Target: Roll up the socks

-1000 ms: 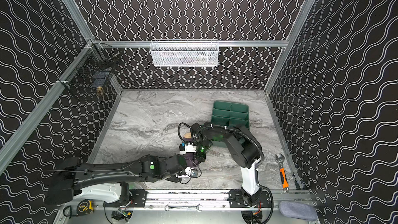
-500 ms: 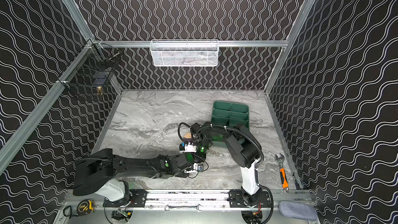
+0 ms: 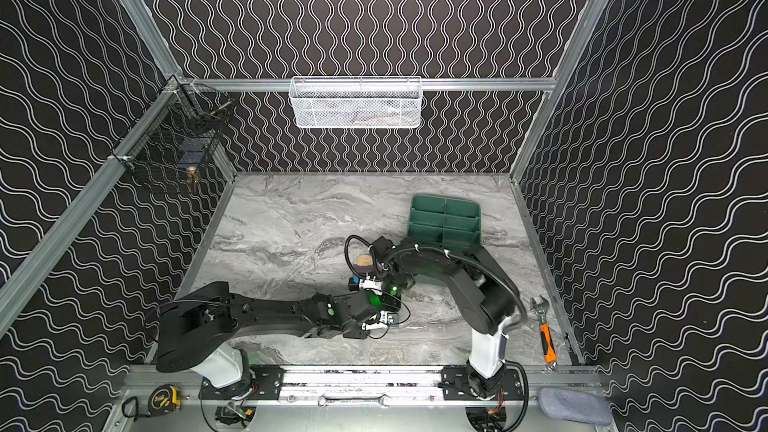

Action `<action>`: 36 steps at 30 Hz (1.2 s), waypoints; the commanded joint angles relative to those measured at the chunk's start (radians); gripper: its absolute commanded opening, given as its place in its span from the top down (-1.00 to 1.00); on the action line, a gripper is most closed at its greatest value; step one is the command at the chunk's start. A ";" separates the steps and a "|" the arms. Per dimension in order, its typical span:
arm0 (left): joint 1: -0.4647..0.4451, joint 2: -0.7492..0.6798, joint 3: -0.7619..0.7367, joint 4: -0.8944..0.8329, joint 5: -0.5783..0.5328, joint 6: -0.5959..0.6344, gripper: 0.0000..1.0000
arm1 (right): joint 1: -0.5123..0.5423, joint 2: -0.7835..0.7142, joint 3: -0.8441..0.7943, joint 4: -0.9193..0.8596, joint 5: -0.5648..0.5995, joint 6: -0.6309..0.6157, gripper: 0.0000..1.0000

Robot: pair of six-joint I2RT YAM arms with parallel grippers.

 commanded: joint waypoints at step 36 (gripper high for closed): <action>0.499 0.518 0.506 -0.658 0.678 -0.171 0.98 | 0.296 -0.719 -0.541 0.599 0.651 -0.158 -0.11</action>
